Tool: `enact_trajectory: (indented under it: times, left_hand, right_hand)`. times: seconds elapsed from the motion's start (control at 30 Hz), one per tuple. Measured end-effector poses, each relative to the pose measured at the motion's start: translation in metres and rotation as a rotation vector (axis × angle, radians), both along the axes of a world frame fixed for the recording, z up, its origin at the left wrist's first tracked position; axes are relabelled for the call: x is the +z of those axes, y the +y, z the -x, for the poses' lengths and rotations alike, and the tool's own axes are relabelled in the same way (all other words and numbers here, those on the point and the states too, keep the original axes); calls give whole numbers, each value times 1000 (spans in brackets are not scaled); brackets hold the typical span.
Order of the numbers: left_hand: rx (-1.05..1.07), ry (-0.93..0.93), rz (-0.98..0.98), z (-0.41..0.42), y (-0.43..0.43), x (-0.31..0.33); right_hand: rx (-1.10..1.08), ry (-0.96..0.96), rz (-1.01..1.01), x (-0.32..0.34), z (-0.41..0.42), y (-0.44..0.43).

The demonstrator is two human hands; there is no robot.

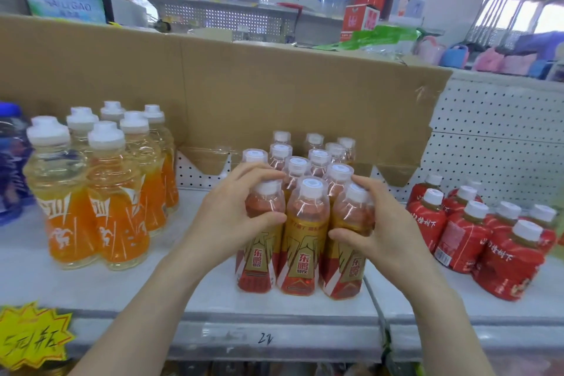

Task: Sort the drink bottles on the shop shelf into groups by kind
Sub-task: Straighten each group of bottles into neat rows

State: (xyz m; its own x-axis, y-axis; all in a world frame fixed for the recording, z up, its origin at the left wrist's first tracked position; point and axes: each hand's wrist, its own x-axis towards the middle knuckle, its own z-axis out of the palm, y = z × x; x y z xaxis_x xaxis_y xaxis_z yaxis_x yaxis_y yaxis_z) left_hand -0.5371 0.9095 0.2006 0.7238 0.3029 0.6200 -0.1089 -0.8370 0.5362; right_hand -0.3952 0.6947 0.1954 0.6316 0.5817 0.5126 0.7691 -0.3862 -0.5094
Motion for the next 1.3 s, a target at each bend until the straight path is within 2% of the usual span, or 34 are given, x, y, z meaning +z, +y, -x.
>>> enact_trajectory:
  times: [0.37,0.5,0.67,0.8,0.9,0.97,1.03,1.13,1.2,1.3]
  left_hand:
    - [12,-68,100,0,-7,-7]
    - [84,-7,15,0,-17,-11]
    - [248,-3,-88,-11,-32,-21]
    - [217,2,-87,-8,-25,-16]
    - [137,-93,39,-5,-9,5]
    - [125,-167,68,-12,8,21]
    - [152,-113,74,-26,27,37]
    - [159,182,126,-50,46,52]
    - [112,338,161,-60,51,57]
    - [50,382,136,-64,57,57]
  right_hand:
    - [69,1,-53,-5,-17,5]
    - [97,-20,17,0,-23,4]
    - [59,-192,43,2,-22,9]
    - [109,-106,69,14,-25,5]
    - [168,0,-124,36,-37,2]
    - [128,-14,-158,53,-56,10]
    - [116,12,34,71,-76,24]
    - [161,126,396,86,-93,46]
    - [177,142,473,91,-96,57]
    - [150,63,492,95,-101,61]
